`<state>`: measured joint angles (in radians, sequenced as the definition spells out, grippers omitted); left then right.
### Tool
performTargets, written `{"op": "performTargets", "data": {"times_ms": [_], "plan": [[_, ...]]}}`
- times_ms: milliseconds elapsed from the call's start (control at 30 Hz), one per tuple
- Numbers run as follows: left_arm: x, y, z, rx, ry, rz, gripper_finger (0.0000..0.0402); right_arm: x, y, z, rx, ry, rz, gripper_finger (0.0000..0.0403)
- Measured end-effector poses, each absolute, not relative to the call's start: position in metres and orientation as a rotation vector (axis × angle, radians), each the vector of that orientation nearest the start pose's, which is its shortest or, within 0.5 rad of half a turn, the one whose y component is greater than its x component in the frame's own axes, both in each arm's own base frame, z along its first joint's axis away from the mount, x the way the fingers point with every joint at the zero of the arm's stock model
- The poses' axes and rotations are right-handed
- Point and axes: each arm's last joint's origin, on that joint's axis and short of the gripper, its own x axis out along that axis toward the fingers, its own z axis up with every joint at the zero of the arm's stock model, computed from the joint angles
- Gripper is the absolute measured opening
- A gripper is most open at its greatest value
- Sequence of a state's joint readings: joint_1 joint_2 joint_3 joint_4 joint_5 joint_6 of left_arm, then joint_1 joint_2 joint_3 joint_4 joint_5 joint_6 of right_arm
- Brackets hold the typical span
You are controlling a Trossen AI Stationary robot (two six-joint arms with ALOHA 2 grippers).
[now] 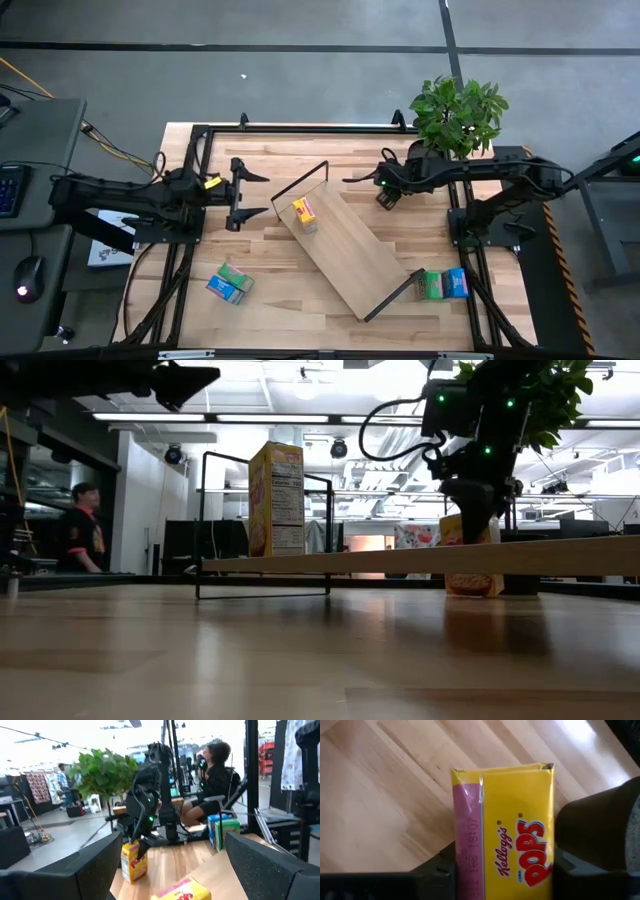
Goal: Stack cereal on shelf
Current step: Put the yellow cereal box aligned with the other yellow cereal box on the shelf
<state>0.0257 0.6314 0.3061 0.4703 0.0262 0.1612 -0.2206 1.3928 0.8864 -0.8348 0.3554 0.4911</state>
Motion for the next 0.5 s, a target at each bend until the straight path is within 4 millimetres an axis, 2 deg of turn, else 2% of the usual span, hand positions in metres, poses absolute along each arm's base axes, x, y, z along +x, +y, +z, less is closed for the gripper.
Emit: {"op": "performTargets", "data": {"times_ms": [100,200,500], "plan": [[0.149,0.003,0.256,0.164,-0.175,0.024,0.0344,0.231,-0.058,0.214,0.344,1.195,-0.753,0.0140],[0.142,0.003,0.259,0.172,-0.184,0.027,0.0344,0.238,-0.048,0.231,0.397,1.151,-0.630,0.0141],[0.129,0.003,0.258,0.205,-0.150,0.031,0.0344,0.270,0.014,0.312,0.375,0.920,-0.323,0.0146]]}}
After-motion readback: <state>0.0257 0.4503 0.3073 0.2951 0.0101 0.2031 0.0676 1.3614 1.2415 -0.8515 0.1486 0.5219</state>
